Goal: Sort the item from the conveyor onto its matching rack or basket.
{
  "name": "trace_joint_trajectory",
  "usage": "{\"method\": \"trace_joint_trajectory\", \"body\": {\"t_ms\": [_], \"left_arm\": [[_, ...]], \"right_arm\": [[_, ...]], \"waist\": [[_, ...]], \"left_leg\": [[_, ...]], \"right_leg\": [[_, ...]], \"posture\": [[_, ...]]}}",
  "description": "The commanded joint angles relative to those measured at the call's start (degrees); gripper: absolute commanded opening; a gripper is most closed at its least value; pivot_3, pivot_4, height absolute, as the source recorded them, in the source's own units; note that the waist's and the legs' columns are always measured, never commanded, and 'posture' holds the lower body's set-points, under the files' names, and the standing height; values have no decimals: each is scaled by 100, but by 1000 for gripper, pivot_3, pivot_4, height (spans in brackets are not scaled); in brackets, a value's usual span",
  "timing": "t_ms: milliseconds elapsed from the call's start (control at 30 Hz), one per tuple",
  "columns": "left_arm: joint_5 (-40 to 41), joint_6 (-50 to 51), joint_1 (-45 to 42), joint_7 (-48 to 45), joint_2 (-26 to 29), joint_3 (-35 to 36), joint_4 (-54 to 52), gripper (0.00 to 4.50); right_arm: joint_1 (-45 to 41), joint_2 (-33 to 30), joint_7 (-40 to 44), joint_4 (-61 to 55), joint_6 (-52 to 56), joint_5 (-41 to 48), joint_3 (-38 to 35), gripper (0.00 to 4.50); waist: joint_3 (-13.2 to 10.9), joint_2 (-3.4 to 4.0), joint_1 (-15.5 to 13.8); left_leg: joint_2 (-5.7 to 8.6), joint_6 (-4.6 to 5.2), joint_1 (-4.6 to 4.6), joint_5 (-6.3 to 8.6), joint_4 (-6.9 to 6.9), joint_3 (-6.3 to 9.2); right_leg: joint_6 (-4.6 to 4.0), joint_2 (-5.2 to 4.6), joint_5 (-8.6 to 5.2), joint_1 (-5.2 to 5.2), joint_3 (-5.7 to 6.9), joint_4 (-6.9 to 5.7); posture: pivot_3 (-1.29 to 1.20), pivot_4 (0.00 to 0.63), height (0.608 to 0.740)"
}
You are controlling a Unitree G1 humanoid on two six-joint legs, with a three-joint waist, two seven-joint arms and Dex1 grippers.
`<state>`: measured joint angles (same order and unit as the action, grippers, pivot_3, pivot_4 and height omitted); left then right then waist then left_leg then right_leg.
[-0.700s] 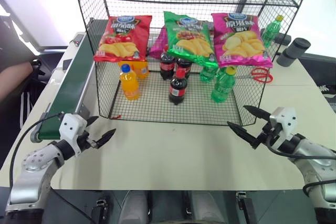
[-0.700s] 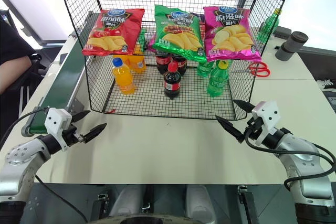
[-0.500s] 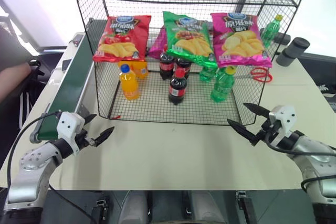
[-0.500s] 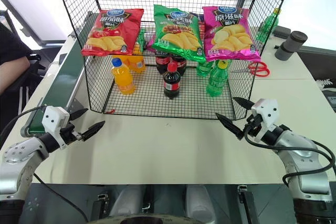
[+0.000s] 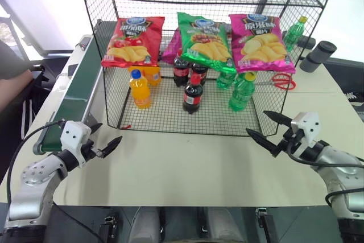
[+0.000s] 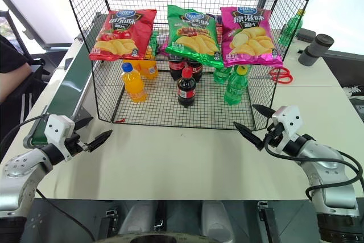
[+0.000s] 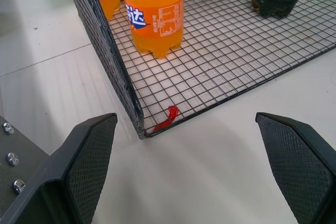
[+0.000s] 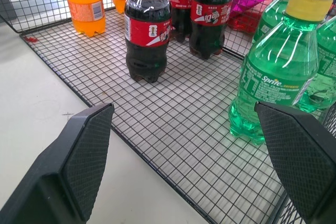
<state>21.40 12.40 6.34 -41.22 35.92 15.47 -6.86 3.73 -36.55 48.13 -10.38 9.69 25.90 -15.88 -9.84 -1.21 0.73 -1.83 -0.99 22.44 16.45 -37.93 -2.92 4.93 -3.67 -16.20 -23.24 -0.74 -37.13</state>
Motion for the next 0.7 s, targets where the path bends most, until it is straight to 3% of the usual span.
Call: {"method": "trace_joint_trajectory", "body": {"t_ms": [33,700], "left_arm": [[-28,-55,-61,16,64,111,-111,4500],[-94,-90,-62,101,-8,115,-119,4500]], "right_arm": [[-41,23,-26,-109,-78,4,-31,4458],[-303,149,-75,61,-174,-181,183,4458]], "waist": [[0,0,1],[0,0,2]], "left_leg": [[0,0,0,0,0,0],[1,0,-1,0,-1,-2]], "right_leg": [[0,0,0,0,0,0],[14,2,8,1,1,-1]], "posture": [[0,150,740],[0,150,740]]}}
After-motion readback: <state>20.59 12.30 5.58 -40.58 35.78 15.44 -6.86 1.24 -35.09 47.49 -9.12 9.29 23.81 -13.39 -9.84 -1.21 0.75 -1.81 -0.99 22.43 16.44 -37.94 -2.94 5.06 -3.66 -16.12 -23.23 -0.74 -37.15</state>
